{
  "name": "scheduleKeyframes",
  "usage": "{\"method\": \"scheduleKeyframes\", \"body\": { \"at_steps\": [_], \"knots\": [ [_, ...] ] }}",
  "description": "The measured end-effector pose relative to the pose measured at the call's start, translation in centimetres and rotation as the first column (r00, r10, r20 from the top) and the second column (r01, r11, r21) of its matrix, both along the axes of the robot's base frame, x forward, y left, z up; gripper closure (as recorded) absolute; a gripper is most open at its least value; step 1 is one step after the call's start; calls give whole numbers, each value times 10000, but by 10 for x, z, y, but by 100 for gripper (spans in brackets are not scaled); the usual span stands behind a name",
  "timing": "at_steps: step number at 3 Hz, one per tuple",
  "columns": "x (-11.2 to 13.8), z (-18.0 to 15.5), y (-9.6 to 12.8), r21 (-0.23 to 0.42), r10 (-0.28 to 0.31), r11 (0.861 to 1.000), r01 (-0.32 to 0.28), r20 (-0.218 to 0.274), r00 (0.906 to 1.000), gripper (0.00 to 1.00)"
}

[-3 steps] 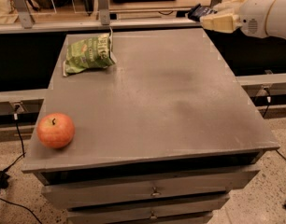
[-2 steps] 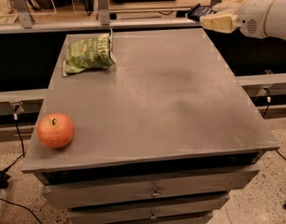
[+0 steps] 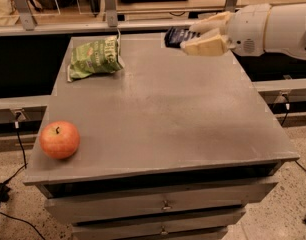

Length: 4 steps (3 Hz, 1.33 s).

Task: Move rxbar blueberry near apple

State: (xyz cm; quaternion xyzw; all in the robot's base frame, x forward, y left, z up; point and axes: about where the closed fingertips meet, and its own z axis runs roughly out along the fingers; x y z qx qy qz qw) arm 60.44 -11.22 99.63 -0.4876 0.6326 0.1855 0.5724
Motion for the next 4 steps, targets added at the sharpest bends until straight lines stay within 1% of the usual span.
{"method": "scheduleKeyframes", "body": {
  "at_steps": [1,2,3,4],
  "knots": [
    [-56,-10,58,-400,2223,9740,-2230,-204,9748,100],
    [-93,-23,98,-572,3537,9325,-3565,-541,9338,100],
    [-115,-42,128,-604,4268,8992,-4333,-965,8992,100],
    [-123,-62,143,-578,4479,8868,-4585,-1362,8836,100]
  ]
}}
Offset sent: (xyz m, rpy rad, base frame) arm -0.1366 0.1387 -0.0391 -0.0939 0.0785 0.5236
